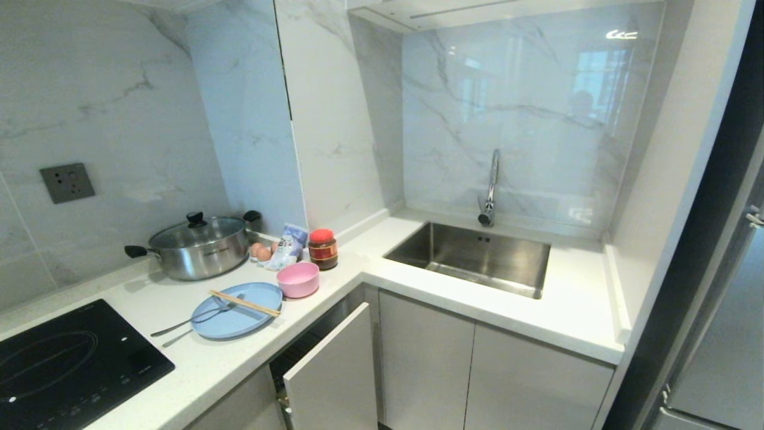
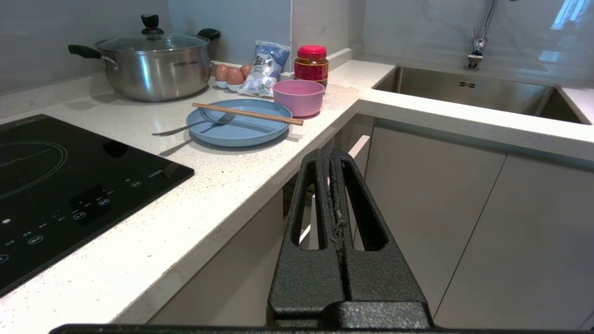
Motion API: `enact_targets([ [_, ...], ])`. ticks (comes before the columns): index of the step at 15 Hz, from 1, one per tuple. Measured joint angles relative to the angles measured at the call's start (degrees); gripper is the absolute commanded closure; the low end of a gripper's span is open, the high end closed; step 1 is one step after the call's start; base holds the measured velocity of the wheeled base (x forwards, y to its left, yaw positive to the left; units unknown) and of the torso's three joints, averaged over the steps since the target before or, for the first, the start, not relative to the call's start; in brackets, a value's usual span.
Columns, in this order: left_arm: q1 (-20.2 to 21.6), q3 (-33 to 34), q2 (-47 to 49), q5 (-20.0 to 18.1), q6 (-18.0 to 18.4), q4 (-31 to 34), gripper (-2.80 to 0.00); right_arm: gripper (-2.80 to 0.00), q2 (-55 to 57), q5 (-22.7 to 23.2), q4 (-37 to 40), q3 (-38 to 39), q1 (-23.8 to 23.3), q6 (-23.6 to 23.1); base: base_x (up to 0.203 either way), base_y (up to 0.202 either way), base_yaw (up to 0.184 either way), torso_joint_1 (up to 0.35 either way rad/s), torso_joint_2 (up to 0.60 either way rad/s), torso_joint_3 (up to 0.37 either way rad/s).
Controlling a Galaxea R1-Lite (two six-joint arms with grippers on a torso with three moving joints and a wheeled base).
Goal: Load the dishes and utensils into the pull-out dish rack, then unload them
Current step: Open the cupboard
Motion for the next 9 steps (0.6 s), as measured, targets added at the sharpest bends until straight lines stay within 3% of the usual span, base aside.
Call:
enact_targets([
  [9,0.00,0.00,0.00,0.00,-0.02,0.00,0.00,0.00,0.00,0.00,-0.01,0.00,-0.02,0.00,0.000,0.000,0.000,0.000,0.00,0.000],
])
